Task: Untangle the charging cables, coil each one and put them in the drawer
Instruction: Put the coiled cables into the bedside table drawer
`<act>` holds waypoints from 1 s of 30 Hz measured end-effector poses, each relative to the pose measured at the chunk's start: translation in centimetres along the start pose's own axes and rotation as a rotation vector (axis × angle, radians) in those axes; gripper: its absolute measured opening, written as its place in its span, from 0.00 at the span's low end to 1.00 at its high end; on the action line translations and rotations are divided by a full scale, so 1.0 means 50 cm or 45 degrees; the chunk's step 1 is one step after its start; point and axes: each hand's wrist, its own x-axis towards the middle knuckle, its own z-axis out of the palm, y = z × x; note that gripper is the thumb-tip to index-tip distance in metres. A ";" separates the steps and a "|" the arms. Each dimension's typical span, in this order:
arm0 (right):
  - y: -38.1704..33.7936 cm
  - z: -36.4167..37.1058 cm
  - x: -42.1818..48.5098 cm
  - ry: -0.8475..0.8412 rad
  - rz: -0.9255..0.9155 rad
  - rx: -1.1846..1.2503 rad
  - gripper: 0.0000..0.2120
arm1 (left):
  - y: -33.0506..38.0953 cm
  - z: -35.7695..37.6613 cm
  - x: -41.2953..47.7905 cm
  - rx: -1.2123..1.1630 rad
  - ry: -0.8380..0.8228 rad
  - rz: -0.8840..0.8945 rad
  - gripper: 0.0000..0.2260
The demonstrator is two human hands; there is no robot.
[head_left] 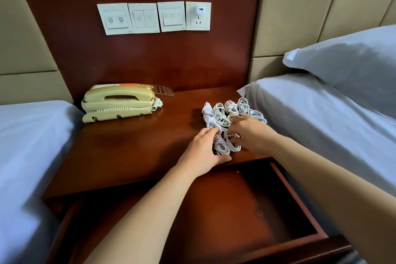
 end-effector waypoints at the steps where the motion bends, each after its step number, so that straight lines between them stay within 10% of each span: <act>1: -0.001 0.001 -0.001 0.000 -0.021 0.022 0.08 | -0.004 -0.002 -0.004 -0.016 0.010 0.005 0.37; 12: -0.117 -0.040 -0.026 0.104 -0.308 0.314 0.05 | -0.059 -0.148 -0.129 -0.058 -0.062 0.010 0.34; 30: -0.464 0.128 -0.032 -0.422 -0.687 0.503 0.07 | -0.255 -0.234 -0.432 0.281 -0.413 -0.339 0.26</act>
